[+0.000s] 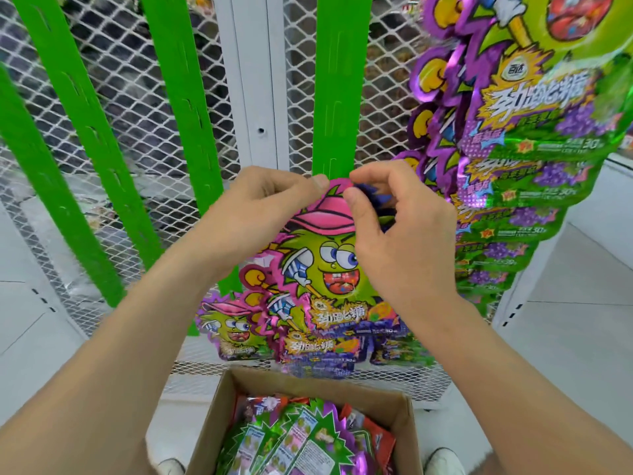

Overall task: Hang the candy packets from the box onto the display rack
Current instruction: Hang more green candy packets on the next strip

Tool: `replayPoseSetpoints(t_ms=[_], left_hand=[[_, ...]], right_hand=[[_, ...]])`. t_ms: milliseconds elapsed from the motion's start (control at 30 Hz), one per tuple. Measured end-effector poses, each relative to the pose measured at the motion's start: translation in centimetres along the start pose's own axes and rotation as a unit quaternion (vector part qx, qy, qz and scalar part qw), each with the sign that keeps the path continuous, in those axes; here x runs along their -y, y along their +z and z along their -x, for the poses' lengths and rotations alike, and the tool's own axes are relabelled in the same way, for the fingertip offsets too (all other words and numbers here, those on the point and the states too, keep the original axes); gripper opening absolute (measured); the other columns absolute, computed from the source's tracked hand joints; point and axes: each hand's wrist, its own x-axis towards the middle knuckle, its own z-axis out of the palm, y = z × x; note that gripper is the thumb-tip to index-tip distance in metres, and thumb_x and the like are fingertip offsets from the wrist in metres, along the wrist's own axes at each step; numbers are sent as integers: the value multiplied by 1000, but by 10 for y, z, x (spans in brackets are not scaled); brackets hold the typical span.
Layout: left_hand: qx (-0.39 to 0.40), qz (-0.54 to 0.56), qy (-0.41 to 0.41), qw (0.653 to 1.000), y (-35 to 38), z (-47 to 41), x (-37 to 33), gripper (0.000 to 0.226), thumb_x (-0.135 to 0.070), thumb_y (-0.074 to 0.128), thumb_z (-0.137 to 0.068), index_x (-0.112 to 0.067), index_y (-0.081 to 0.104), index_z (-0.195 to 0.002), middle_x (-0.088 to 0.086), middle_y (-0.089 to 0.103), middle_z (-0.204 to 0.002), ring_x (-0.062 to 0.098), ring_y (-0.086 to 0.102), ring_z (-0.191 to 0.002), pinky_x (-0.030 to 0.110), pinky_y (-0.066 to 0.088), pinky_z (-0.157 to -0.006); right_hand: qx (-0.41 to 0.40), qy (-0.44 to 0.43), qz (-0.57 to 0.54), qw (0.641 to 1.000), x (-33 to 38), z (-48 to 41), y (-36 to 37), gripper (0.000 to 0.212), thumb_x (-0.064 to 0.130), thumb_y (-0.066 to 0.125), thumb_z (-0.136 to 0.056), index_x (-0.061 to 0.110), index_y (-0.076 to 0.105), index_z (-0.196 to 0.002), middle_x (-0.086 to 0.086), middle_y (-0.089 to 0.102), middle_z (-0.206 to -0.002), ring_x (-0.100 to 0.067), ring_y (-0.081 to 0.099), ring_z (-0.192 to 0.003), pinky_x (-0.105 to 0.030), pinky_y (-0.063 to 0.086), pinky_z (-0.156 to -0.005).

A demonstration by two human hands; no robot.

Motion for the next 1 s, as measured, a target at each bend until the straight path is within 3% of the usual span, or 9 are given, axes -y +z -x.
replayPoseSetpoints(t_ms=[67,233,400,533,667,733,833,900,1000], left_hand=[[-22,24,28,999,6,2,1,48,-57,63,-101,-13,81,-98,31,70,-96,18,55,-87,41,41,-85],[-42,53,22,997,14,4,0,34,-39,61,-106,-11,82,-103,22,78,-105,41,74,-101,59,52,-101],[-43,93,18,995,20,5,-2,31,-22,58,-109,-3,79,-96,19,80,-96,19,72,-82,27,57,-78],[-54,102,15,993,23,4,1,30,-22,61,-107,-7,77,-86,11,75,-81,14,63,-74,25,49,-69],[-76,52,16,996,25,5,11,25,-22,68,-104,-7,74,-85,17,72,-78,16,60,-72,32,45,-71],[-95,-6,51,994,24,8,15,17,-21,69,-102,-16,77,-88,2,77,-80,9,68,-75,25,50,-74],[-186,-182,140,955,27,19,23,13,-19,72,-99,-19,74,-112,-8,76,-103,6,66,-97,14,44,-87],[-266,-267,179,909,33,29,33,30,-19,74,-96,-16,68,-125,1,66,-120,21,58,-114,30,42,-99],[-315,-292,221,876,45,49,45,17,-15,76,-90,-12,67,-103,7,60,-103,31,53,-101,45,43,-88]], right_hand=[[-4,1,0,1000,0,-1,2,11,14,72,-97,11,70,-107,5,72,-93,-19,70,-86,-45,56,-80],[-5,31,-37,999,3,-6,2,14,9,70,-97,8,60,-107,9,67,-90,-6,67,-84,-27,52,-76],[21,56,-41,997,5,-9,3,19,5,66,-96,11,49,-103,15,49,-74,0,53,-68,-14,36,-65],[43,61,-48,996,7,-8,1,23,4,65,-96,15,45,-100,12,48,-70,-6,50,-61,-22,36,-61],[109,56,-8,992,-2,4,-4,22,11,64,-99,19,45,-105,7,65,-81,-8,63,-72,-40,46,-74],[140,47,18,989,-8,11,-5,17,15,66,-100,16,51,-107,5,71,-87,-19,70,-79,-45,49,-78],[104,-4,102,989,-11,20,-11,17,11,73,-91,13,61,-103,2,67,-98,-23,64,-92,-43,48,-83],[69,-58,135,987,-9,25,-17,16,2,72,-85,8,66,-99,-7,63,-106,-29,60,-101,-41,47,-90],[129,-44,78,988,-5,39,-24,13,3,68,-85,9,70,-97,-2,66,-95,-19,62,-89,-31,49,-84]])
